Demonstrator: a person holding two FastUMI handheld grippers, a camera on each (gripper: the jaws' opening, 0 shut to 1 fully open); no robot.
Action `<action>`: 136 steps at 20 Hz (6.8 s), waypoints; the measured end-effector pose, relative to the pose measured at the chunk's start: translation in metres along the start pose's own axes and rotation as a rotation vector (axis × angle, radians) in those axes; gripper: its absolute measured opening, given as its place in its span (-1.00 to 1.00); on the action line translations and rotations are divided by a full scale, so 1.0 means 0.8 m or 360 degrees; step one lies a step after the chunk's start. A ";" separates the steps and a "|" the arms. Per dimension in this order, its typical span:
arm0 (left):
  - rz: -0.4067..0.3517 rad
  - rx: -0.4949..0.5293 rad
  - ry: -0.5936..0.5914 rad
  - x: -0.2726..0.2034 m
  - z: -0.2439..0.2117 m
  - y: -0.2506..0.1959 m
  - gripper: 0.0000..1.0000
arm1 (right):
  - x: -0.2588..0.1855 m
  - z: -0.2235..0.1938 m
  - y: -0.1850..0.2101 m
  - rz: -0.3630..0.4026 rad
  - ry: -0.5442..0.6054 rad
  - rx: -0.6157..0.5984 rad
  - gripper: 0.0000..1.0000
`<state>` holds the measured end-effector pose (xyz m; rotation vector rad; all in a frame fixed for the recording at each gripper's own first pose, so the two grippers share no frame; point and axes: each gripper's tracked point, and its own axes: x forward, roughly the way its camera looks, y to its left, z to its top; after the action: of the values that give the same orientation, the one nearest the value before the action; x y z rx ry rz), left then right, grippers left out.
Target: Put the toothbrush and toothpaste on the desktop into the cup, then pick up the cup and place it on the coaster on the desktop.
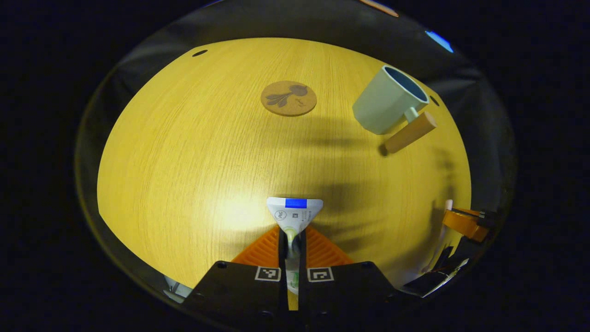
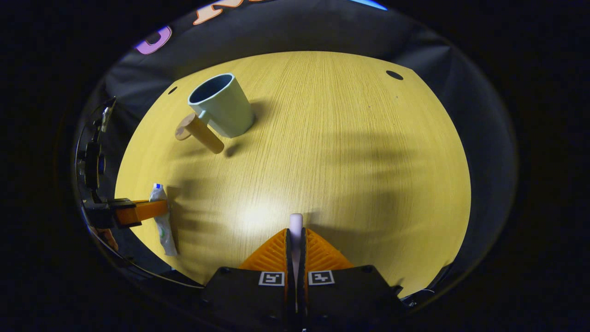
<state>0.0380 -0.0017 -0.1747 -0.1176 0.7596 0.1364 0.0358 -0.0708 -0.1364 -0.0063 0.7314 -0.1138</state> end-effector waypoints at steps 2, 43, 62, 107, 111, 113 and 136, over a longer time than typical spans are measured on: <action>-0.0028 -0.0008 -0.0107 -0.006 0.013 -0.004 -0.89 | -0.005 0.014 0.003 0.0006 -0.0078 0.0028 -0.91; -0.0899 0.0546 -0.1736 -0.139 0.352 -0.169 -0.92 | -0.123 0.341 0.071 0.0223 -0.1713 0.0278 0.94; -0.0868 0.0655 -0.1717 -0.109 0.295 -0.185 0.75 | -0.141 0.239 0.025 0.0057 -0.1617 0.0269 0.94; -0.0177 0.0149 -0.1224 -0.131 0.191 0.143 0.92 | 0.074 0.155 0.158 -0.0083 -0.0097 -0.0102 -0.46; -0.0181 0.0139 -0.1215 -0.131 0.187 0.143 0.92 | 0.069 0.155 0.160 -0.0050 -0.0115 -0.0194 -0.61; -0.0179 0.0137 -0.1208 -0.130 0.183 0.143 0.91 | 0.063 0.152 0.175 -0.0030 -0.0143 -0.0224 -0.61; -0.0107 0.0056 -0.1086 -0.115 0.136 0.164 0.92 | 0.090 0.190 0.319 0.0153 -0.0146 -0.0510 -0.70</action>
<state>0.0241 0.1366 -0.0401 -0.0561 0.0768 0.0903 0.2163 0.1700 -0.0828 -0.2803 0.6505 0.0957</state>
